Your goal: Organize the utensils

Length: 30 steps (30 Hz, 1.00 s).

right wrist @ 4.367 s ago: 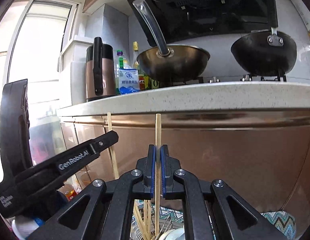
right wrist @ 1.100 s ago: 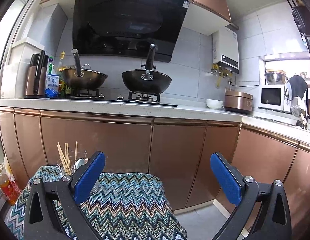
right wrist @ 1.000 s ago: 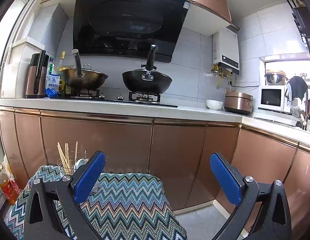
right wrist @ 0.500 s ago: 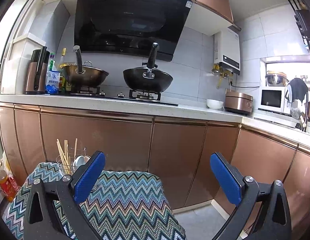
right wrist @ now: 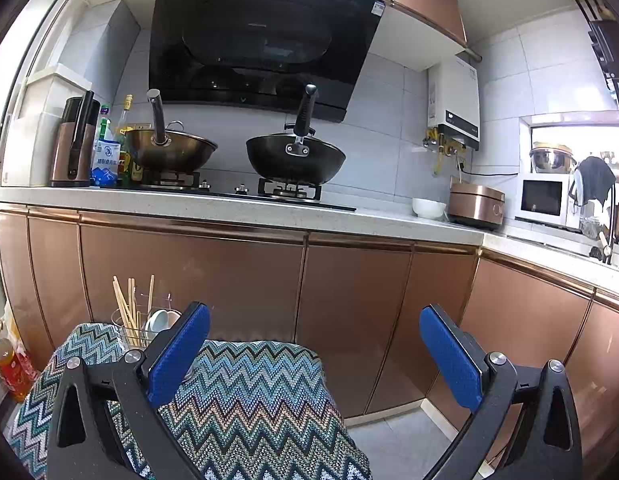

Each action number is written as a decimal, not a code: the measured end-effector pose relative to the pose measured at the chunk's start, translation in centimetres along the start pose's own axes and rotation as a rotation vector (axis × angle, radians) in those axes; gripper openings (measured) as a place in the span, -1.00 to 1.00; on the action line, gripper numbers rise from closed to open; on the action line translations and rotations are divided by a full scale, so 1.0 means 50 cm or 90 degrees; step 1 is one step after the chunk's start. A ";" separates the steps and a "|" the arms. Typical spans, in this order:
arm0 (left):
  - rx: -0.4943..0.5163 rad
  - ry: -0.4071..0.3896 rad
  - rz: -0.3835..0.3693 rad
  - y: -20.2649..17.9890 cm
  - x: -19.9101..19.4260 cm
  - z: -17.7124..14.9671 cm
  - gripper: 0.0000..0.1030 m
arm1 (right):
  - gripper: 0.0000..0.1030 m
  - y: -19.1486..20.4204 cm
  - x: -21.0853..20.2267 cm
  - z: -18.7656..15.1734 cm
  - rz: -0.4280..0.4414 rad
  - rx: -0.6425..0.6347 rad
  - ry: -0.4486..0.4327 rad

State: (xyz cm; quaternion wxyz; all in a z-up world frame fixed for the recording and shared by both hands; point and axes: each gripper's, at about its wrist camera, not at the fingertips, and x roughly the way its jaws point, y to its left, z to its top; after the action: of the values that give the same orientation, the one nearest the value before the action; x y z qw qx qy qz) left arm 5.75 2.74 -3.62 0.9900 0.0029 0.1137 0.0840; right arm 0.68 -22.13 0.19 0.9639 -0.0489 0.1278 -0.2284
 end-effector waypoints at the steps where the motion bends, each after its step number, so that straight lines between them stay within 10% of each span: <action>1: -0.001 -0.001 -0.001 0.001 -0.001 0.000 0.47 | 1.00 0.000 0.000 0.000 0.001 0.000 0.000; 30: 0.005 -0.009 -0.021 -0.003 -0.021 -0.003 0.47 | 1.00 0.009 -0.009 -0.001 0.005 -0.005 0.002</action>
State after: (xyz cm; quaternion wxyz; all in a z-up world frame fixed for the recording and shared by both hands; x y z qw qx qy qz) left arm 4.76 2.40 -3.51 0.9920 0.0059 0.1069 0.0675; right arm 0.46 -21.52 0.16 0.9644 -0.0515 0.1303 -0.2241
